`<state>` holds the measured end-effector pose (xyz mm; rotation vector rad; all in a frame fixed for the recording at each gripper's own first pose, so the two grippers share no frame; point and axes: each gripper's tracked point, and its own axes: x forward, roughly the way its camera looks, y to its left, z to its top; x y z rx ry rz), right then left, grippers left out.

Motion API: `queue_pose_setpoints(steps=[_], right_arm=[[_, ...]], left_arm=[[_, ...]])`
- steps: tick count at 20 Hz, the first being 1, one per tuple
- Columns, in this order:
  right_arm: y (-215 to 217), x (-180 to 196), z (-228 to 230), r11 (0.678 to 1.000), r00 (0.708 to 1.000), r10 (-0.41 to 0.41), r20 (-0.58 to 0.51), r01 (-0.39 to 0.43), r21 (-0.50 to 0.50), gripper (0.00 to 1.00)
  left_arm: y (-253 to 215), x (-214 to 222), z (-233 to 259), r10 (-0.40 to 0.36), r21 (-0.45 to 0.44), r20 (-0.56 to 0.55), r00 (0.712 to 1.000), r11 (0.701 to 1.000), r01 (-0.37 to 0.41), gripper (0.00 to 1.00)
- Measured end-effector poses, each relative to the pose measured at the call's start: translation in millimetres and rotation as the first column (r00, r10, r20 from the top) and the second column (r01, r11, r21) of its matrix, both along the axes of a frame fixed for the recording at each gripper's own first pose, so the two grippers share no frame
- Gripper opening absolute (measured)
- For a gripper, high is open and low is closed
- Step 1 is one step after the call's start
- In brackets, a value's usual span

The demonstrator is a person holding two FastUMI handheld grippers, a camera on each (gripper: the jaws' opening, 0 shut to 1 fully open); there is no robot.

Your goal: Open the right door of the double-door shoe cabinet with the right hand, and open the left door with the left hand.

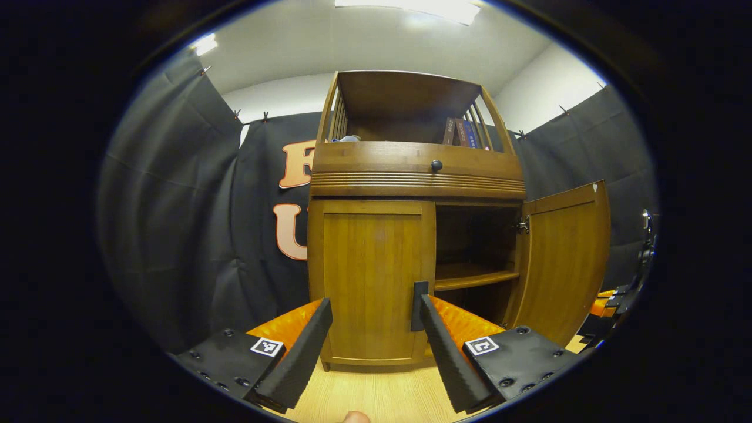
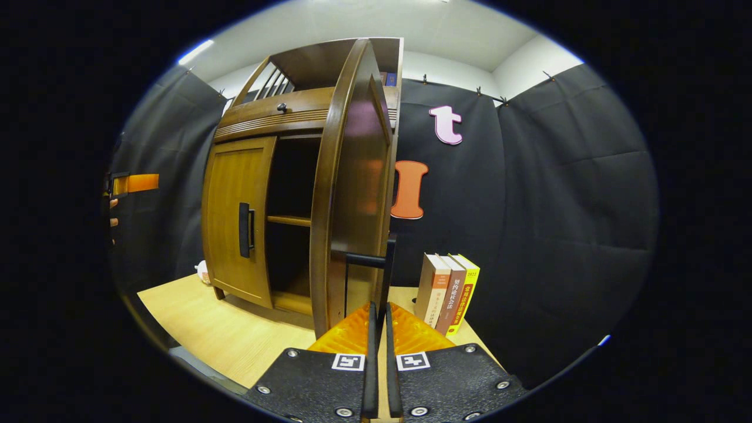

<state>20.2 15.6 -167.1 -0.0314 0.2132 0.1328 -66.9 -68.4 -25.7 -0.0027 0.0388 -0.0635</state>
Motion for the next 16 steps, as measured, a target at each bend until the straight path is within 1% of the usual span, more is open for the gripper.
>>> queue_pose_setpoints(steps=[1,5,6,7,8,10,12,14,15,16], right_arm=[[-2.3,-0.6,-0.5,1.000,1.000,-0.004,0.000,0.004,0.003,0.06],[-14.7,2.9,-0.9,0.999,1.000,-0.014,0.002,0.014,0.048,0.05],[-17.5,3.1,-0.9,0.998,1.000,-0.016,0.000,0.016,0.056,0.00],[-21.5,3.6,-1.2,0.998,1.000,-0.017,-0.002,0.017,0.064,0.00],[-25.2,4.8,-1.9,0.997,1.000,-0.015,-0.006,0.016,0.078,0.04],[-24.1,4.9,-2.2,0.995,1.000,0.000,-0.014,0.002,0.103,0.04],[-22.7,2.2,0.3,0.993,0.999,0.032,-0.015,-0.030,0.118,0.04],[-26.9,1.8,4.3,0.991,0.999,0.037,-0.015,-0.035,0.129,0.05],[-25.5,-1.6,6.6,0.991,0.999,0.032,-0.017,-0.030,0.133,0.00],[-27.9,-4.7,7.3,0.992,1.000,0.022,-0.016,-0.019,0.128,0.06]], left_arm=[[-2.3,2.2,-1.1,0.002,0.001,-0.004,1.000,1.000,-0.002,0.94],[-14.1,6.2,-3.6,-0.005,0.007,-0.011,1.000,1.000,0.006,0.94],[-16.6,7.7,-4.1,-0.006,0.012,-0.011,1.000,1.000,0.006,0.94],[-20.0,9.5,-3.7,-0.008,0.017,-0.011,1.000,1.000,0.008,0.94],[-23.0,10.6,-4.4,-0.010,0.020,-0.012,1.000,1.000,0.010,0.94],[-32.1,13.4,-5.7,-0.020,0.028,-0.012,1.000,0.999,0.020,0.94],[-39.4,17.4,-8.6,-0.026,0.032,-0.013,1.000,0.999,0.026,0.94],[-42.5,20.0,-13.4,-0.031,0.024,-0.020,0.999,0.999,0.031,0.94],[-44.7,23.2,-16.6,-0.032,0.018,-0.027,0.999,0.999,0.033,0.94],[-49.1,27.9,-20.7,-0.034,0.012,-0.034,0.999,0.999,0.035,0.94]])
